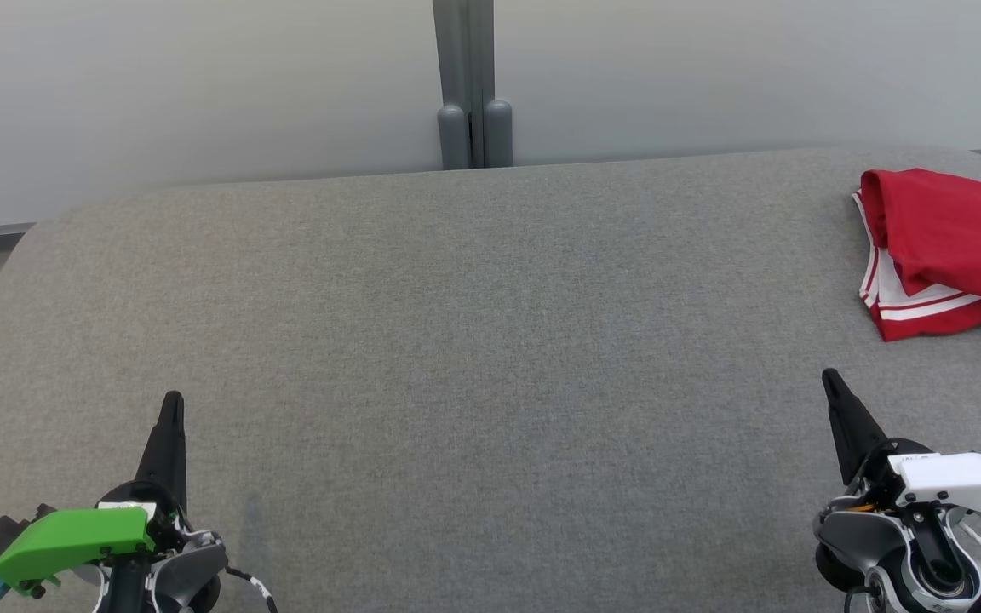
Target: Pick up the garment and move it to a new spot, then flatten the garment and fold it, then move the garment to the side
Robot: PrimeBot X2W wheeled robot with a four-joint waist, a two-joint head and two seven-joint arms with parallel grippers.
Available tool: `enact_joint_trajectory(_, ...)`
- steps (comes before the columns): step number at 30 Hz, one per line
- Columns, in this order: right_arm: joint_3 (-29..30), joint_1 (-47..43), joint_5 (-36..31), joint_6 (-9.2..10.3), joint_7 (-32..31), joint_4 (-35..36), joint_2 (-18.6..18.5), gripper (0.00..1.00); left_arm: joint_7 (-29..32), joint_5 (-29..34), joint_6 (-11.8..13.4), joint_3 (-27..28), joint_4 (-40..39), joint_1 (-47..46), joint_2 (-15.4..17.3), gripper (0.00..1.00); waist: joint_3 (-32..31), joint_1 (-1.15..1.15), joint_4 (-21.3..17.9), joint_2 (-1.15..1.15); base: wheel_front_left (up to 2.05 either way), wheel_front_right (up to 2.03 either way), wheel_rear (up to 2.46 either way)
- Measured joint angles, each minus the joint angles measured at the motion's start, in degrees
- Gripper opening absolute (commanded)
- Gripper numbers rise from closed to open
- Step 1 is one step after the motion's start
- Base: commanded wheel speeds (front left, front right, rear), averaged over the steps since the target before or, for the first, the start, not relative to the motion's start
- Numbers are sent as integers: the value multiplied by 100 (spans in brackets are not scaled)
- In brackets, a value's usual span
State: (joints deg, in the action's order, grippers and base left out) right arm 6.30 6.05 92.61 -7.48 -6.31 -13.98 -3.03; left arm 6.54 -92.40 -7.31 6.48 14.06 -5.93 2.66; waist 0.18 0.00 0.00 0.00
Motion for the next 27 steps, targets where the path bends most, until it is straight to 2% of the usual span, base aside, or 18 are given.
enact_joint_trajectory(27, 9, 1, -1, 0, -16, -1, 4, 0, 0, 0, 0, 0, 0, 0, 0, 0, 0, 0, 0, 0, 0, 0, 0)
